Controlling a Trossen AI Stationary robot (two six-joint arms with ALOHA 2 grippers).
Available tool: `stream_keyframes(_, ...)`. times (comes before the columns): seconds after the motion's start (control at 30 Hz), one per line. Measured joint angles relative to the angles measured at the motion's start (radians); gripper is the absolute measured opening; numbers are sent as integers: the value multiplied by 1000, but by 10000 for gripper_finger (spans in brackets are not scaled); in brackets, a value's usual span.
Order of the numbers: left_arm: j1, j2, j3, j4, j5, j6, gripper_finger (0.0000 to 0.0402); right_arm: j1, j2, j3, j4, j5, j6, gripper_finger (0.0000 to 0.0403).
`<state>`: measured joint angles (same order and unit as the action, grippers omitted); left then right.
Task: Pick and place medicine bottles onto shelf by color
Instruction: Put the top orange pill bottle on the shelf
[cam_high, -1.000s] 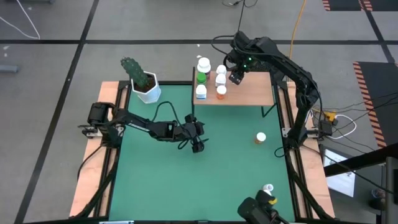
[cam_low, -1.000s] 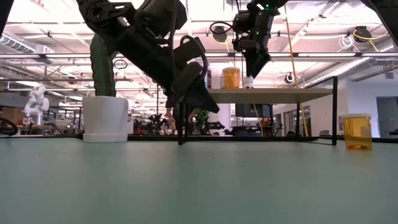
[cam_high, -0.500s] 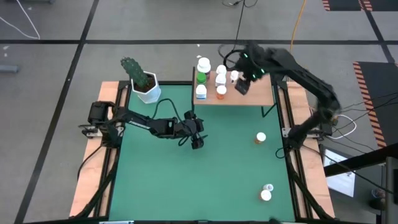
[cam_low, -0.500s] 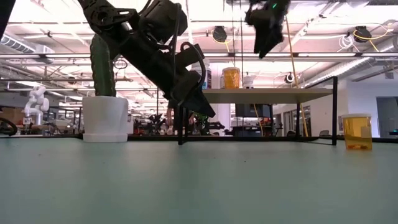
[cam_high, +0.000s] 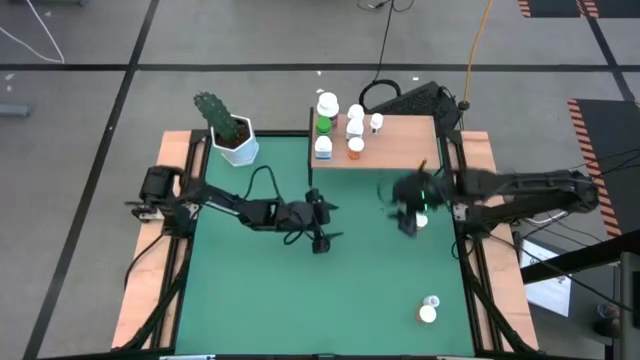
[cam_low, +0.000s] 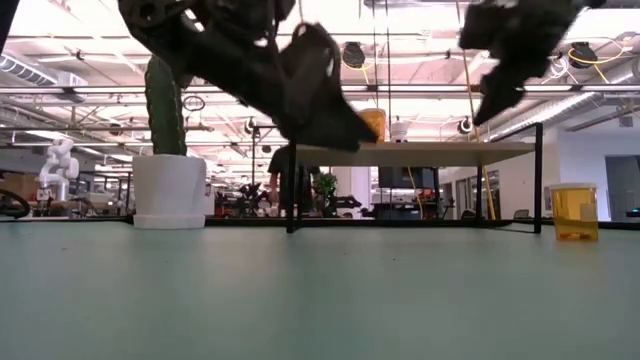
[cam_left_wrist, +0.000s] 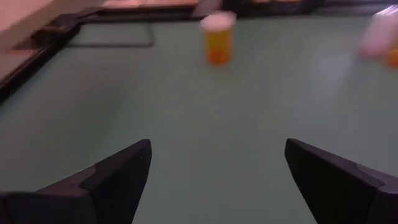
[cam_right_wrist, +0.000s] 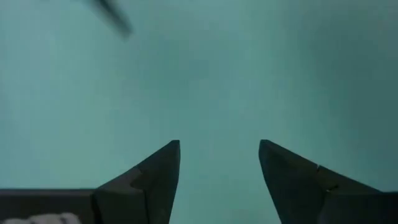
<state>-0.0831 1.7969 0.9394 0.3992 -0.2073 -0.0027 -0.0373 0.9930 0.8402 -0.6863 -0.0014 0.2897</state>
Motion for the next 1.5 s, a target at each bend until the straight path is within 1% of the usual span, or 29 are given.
stream_keyframes(0.07,-34,0,0,25,27,-20,372,113,-3,-29,11,31,58,206)
stream_keyframes(0.17,-87,0,0,16,40,-12,372,261,6,-32,-61,181,159,199)
stream_keyframes(0.23,-116,0,0,-9,40,17,372,322,11,-32,-153,230,209,197)
stream_keyframes(0.3,-134,0,0,-33,24,48,372,352,11,-32,-229,241,233,197)
stream_keyframes(0.47,-125,0,0,-45,21,94,372,367,11,-32,-317,280,241,215)
stream_keyframes(0.53,-116,0,0,-37,18,82,372,365,11,-32,-338,323,247,228)
stream_keyframes(0.63,-105,0,0,-37,13,72,372,364,10,-32,-360,401,311,254)
stream_keyframes(0.8,-107,0,0,-37,15,123,372,364,-3,-47,-377,394,422,306)
stream_keyframes(0.93,-102,0,0,-8,18,238,372,364,-25,-101,-377,397,539,330)
stream_keyframes(1.03,-88,0,0,29,68,287,372,364,-40,-157,-380,398,634,333)
stream_keyframes(1.17,-69,0,0,48,119,289,372,364,-55,-225,-353,413,723,330)
stream_keyframes(1.37,-67,0,0,14,125,263,372,364,-65,-304,-231,423,743,330)
stream_keyframes(1.43,-71,0,0,14,125,248,372,364,-64,-320,-214,421,746,327)
stream_keyframes(1.5,-76,0,0,14,125,227,372,364,-64,-328,-213,419,746,317)
